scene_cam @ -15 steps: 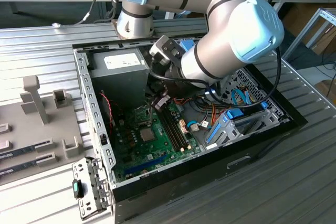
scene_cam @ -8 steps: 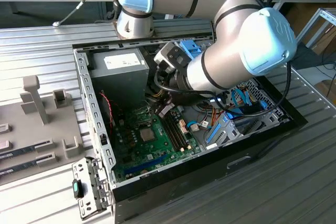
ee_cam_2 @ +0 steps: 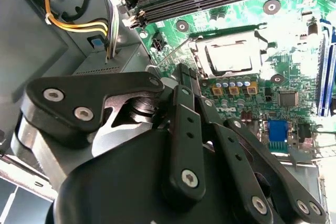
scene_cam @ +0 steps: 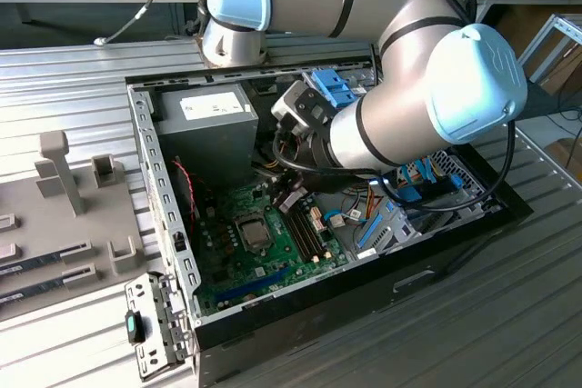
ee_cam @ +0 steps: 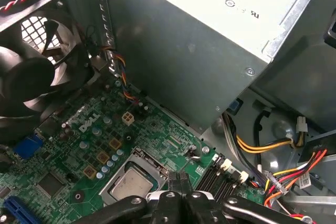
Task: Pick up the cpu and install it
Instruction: 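Close the cpu cover, then install the first cpu locking lever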
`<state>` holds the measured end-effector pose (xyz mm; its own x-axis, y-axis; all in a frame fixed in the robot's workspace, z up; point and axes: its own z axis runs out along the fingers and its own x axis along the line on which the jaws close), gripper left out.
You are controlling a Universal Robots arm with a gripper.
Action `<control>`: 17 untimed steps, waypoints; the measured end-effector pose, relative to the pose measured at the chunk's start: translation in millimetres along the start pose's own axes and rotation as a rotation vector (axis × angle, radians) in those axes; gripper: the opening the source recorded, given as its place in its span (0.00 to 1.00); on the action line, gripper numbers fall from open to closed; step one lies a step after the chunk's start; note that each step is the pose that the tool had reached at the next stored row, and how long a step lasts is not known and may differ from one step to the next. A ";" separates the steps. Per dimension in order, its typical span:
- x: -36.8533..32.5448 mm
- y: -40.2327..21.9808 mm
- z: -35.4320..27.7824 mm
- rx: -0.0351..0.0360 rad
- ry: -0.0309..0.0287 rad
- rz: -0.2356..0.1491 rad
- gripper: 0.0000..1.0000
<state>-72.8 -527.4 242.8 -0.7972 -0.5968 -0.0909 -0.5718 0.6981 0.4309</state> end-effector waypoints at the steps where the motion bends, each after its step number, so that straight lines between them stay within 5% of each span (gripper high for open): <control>1: 0.0 -0.1 0.1 0.0000 0.0000 0.000 0.11; 7: -14.4 -5.5 5.8 -0.0028 0.0033 0.002 0.11; 14: -39.2 21.2 26.9 -0.0029 0.0033 0.002 0.11; 17: -41.0 23.4 31.9 -0.0030 0.0033 0.002 0.11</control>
<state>-59.7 -474.0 228.0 -0.7976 -0.5969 -0.0872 -0.5697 0.6980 0.4338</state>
